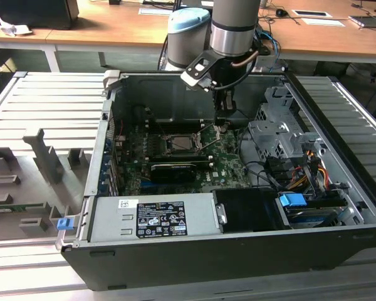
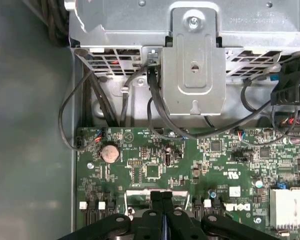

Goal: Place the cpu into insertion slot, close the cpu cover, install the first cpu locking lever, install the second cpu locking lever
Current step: 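Close the cpu cover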

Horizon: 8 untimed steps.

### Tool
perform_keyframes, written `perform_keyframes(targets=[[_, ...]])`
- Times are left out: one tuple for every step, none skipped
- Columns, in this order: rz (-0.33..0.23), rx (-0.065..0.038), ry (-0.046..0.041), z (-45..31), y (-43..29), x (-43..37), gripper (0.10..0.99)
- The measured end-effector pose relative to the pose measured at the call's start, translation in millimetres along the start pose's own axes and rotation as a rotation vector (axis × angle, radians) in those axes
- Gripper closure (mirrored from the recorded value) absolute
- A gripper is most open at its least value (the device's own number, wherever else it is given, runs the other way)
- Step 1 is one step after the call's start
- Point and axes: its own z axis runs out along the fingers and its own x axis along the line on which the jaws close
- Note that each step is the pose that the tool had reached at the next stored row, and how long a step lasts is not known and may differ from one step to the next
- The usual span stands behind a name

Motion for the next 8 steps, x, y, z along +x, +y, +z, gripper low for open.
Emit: perform_keyframes(targets=[[0.0, 0.0, 0.0, 0.5, 0.2, 0.0, 0.98], [0.0, 0.0, -0.0002, 1.2, 0.3, 0.0, 0.98], [0.0, 0.0, -0.0003, 3.4, 0.6, 0.0, 0.98], [0.0, 0.0, -0.0002, 5.7, 2.4, 0.0, 0.98], [0.0, 0.0, -0.0004, 6.4, 6.6, 0.0, 0.98], [0.0, 0.001, -0.0001, 7.2, 12.2, 0.1, 0.98], [0.0, 0.001, 0.0009, 7.9, 14.0, 0.1, 0.98], [0.0, 0.001, 0.0017, 8.6, 14.8, 0.1, 0.98]])
